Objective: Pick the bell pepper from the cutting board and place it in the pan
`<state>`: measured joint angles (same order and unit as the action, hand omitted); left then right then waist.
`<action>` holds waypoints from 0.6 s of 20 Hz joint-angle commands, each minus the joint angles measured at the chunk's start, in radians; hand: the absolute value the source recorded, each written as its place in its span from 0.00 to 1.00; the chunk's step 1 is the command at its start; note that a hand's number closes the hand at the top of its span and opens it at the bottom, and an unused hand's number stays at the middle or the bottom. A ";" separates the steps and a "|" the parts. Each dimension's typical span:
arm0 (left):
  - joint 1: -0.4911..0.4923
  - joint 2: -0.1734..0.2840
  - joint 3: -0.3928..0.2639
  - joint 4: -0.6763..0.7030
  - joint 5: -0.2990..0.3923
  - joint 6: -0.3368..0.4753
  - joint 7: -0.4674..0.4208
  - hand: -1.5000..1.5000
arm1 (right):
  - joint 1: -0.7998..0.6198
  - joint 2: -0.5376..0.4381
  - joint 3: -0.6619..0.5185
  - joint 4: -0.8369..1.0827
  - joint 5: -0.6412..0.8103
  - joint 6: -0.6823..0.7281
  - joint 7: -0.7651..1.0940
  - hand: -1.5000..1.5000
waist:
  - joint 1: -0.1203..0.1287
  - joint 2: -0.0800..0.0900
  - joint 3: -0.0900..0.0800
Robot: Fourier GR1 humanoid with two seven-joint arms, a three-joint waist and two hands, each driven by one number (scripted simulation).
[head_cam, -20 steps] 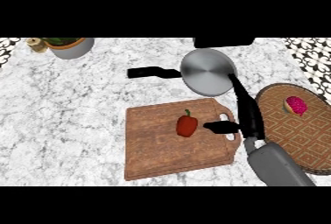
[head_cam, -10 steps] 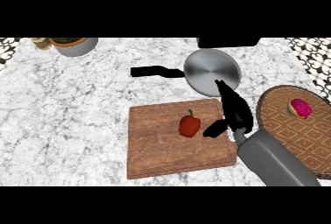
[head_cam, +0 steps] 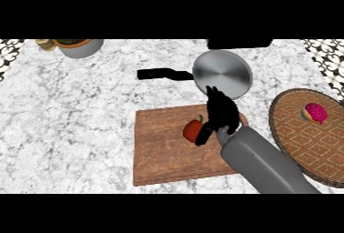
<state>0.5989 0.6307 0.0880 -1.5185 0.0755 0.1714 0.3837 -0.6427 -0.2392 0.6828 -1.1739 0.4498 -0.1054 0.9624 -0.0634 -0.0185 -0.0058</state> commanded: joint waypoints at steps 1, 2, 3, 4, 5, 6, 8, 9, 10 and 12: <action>-0.258 -0.056 0.001 -0.138 0.058 0.012 -0.094 0.50 | -0.049 0.028 0.012 0.005 0.018 0.052 0.122 0.00 | -0.040 -0.005 -0.005; -0.266 -0.073 -0.011 -0.122 0.057 0.010 -0.090 0.50 | -0.057 0.032 0.022 0.026 0.026 0.067 0.135 0.00 | -0.040 0.001 -0.007; -0.264 -0.060 0.003 -0.134 0.062 0.001 -0.094 0.50 | -0.052 0.038 0.023 0.032 0.026 0.069 0.143 0.00 | -0.038 0.000 -0.004; -0.267 -0.077 -0.004 -0.127 0.051 0.015 -0.097 0.50 | -0.070 0.046 0.022 0.027 0.025 0.079 0.151 0.00 | -0.040 -0.002 -0.006; -0.273 -0.081 -0.004 -0.131 0.055 0.009 -0.093 0.50 | -0.055 0.060 0.031 0.053 0.027 0.077 0.155 0.00 | -0.035 0.006 -0.004; -0.263 -0.086 0.004 -0.120 0.056 0.011 -0.097 0.50 | -0.063 0.059 0.027 0.042 0.017 0.102 0.171 0.00 | -0.037 -0.001 -0.005; -0.266 -0.093 -0.003 -0.127 0.041 0.015 -0.097 0.50 | -0.069 0.078 0.031 0.054 0.023 0.097 0.173 0.00 | -0.034 0.002 -0.004; -0.272 -0.065 0.023 -0.136 0.051 0.001 -0.085 0.50 | -0.072 0.082 0.036 0.054 0.018 0.114 0.173 0.00 | -0.037 0.001 -0.002; -0.270 -0.085 0.004 -0.129 0.038 0.005 -0.092 0.50 | -0.079 0.088 0.022 0.057 0.009 0.114 0.178 0.00 | -0.040 0.001 -0.003; -0.268 -0.092 -0.003 -0.145 0.040 -0.004 -0.079 0.50 | -0.083 0.104 0.025 0.069 0.017 0.110 0.187 0.00 | -0.041 0.002 -0.002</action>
<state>0.5905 0.6005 0.1083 -1.5162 0.0639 0.1547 0.4081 -0.7053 -0.1646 0.7093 -1.1182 0.4672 -0.0251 1.0555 -0.0681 -0.0144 0.0025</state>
